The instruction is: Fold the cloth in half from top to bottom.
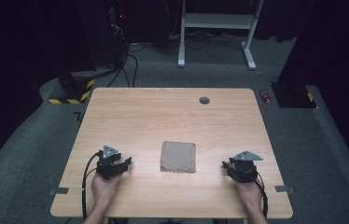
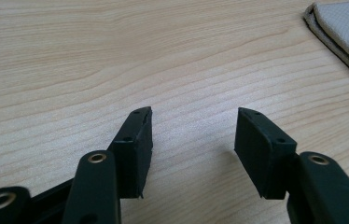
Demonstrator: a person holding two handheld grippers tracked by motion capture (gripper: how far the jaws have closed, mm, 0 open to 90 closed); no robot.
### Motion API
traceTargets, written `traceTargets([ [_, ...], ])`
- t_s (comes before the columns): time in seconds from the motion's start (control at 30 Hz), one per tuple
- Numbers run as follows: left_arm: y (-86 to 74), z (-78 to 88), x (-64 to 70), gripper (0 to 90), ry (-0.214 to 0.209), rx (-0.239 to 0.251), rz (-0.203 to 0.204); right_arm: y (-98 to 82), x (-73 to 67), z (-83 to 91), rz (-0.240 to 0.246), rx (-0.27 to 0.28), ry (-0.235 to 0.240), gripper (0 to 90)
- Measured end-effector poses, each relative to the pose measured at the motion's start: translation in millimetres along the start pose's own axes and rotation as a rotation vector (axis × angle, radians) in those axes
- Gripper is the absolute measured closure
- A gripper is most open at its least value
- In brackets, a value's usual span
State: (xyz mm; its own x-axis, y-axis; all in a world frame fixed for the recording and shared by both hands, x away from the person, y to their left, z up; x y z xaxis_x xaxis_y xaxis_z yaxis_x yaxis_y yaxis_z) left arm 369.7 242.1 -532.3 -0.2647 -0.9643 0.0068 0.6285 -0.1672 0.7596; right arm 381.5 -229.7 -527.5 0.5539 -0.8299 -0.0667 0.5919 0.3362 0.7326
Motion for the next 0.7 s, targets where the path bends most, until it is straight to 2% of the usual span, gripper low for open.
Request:
traceTargets([
  [0.13,-1.3,-1.2,4.8,44.3,0.025,0.009,-0.045,-1.9,-2.4,-0.4,0.008,0.010,-0.011,59.1],
  [0.17,-1.2,-1.3,7.1,43.5,0.037,0.004,-0.070,-1.9,-2.7,-0.5,0.009,0.010,-0.015,57.7],
  [0.27,-1.3,-1.6,8.7,39.5,0.032,0.003,-0.071,-1.8,-2.0,-0.8,0.005,0.005,-0.011,50.5],
  [0.7,-1.3,-1.9,9.0,36.4,0.026,0.002,-0.076,-1.8,-2.2,-1.1,-0.005,0.005,-0.020,47.0],
])
Point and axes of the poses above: each handheld gripper's, and its own axes: z roughly backward along the jaws, y roughly out of its top, x roughly to its right, the point moved 1 cm from there along -z, roughly forward along the jaws, and after that the axes turned 6 degrees about y, right-handed, at the moved point
